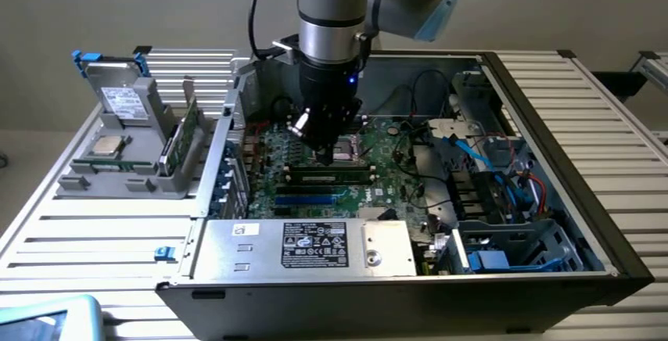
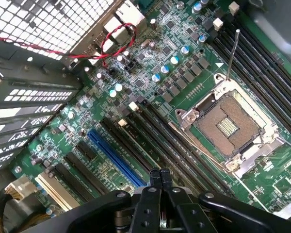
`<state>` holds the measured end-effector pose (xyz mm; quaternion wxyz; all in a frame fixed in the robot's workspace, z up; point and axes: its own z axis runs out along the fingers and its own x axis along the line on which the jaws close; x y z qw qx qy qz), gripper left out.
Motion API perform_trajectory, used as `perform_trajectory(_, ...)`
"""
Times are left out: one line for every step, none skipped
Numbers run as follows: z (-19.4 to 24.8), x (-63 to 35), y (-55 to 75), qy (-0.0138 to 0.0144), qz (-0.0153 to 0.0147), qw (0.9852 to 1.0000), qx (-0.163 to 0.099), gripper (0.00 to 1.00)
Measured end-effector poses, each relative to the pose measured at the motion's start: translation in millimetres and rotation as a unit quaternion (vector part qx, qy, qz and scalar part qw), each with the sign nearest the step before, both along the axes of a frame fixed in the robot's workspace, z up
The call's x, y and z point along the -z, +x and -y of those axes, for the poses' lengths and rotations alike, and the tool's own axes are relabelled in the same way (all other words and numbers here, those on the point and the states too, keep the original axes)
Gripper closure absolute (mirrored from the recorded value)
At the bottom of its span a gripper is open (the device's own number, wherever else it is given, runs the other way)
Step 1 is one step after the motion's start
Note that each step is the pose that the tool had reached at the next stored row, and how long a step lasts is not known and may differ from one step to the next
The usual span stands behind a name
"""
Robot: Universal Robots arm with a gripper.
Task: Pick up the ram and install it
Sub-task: 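Press down the ram until it locks into place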
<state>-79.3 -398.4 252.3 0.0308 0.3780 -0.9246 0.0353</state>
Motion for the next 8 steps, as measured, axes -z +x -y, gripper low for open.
perform_trajectory(0.0,0.0,0.0,0.0000,0.0000,1.0000,0.007,0.89)
perform_trajectory(0.0,0.0,0.0,0.0000,0.0000,0.9999,0.014,0.89)
perform_trajectory(0.0,0.0,0.0,0.0000,0.0000,0.9998,0.021,0.89)
perform_trajectory(0.0,0.0,0.0,0.0000,0.0001,0.9996,0.028,0.89)
perform_trajectory(0.0,0.0,0.0,0.0000,0.0010,0.9994,0.034,0.89)
perform_trajectory(0.0,0.1,0.0,0.0001,0.0027,0.9993,0.038,0.89)
perform_trajectory(0.0,0.1,0.0,0.0002,0.0049,0.9990,0.044,0.89)
perform_trajectory(0.0,0.1,0.1,0.0003,0.0071,0.9988,0.049,0.89)
